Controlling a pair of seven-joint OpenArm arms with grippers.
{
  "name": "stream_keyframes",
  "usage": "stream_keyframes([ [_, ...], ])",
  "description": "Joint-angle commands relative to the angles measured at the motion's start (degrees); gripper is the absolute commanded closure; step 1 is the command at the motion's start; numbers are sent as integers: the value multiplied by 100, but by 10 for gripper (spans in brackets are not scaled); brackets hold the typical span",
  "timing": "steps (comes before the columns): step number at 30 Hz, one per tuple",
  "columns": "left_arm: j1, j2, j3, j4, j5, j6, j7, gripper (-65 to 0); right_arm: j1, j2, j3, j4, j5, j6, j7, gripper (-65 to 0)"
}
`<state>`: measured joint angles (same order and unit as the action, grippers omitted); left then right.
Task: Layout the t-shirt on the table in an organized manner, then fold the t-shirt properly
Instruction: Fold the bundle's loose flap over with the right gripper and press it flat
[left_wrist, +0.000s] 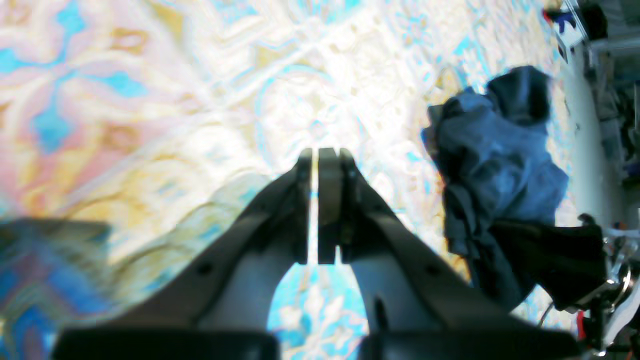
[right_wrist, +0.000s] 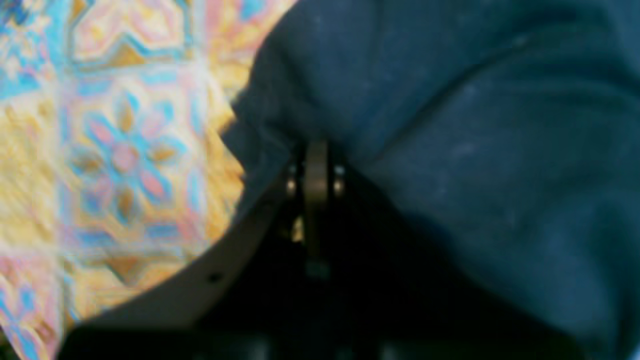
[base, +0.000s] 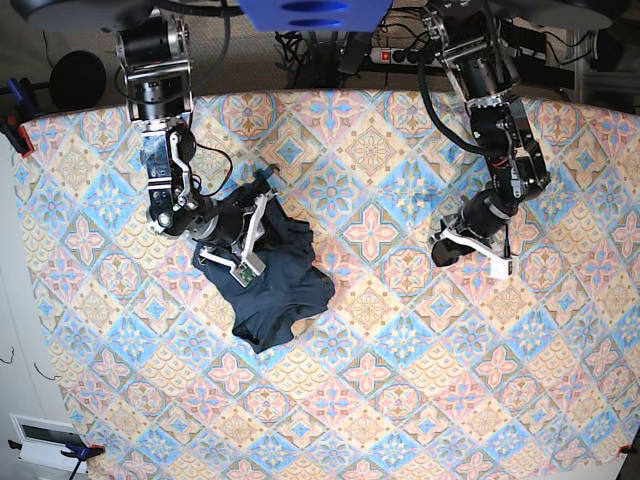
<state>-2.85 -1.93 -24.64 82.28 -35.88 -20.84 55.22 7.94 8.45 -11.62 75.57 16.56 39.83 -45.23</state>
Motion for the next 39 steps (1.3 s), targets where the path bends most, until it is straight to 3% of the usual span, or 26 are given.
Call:
stream_keyframes([
  [1, -106, -13, 7, 93, -135, -65, -67, -15, 71, 12, -12, -19, -86, 17, -61, -2],
  [5, -97, -22, 7, 93, -135, -65, 47, -15, 27, 12, 23, 78, -69, 17, 9, -2],
  [14, 26, -83, -2, 93, -162, -65, 144, -15, 45, 4, -3, 1467, -60, 17, 0, -2],
  [17, 175, -83, -2, 110, -170, -65, 144, -15, 63, -322, -12, 1388, -69, 17, 0, -2],
  [21, 351, -92, -10, 172, -170, -65, 144, -15, 406, -638, -12, 913, -78, 17, 0, -2],
  [27, 694, -57, -10, 612, -170, -65, 144, 0, 898, -832, -12, 8, -95, 17, 88, -2],
  [30, 782, -48, -10, 682, -179, -65, 144, 0, 1074, -1095, -3, -695, -95, 17, 466, -2],
  [35, 861, -48, -10, 682, -179, -65, 144, 0, 1592, -1113, 23, -1821, -95, 17, 835, -2],
  [39, 861, -48, -10, 682, -179, -65, 144, 0, 1698, -1104, 6, -2419, -95, 17, 1433, -2],
])
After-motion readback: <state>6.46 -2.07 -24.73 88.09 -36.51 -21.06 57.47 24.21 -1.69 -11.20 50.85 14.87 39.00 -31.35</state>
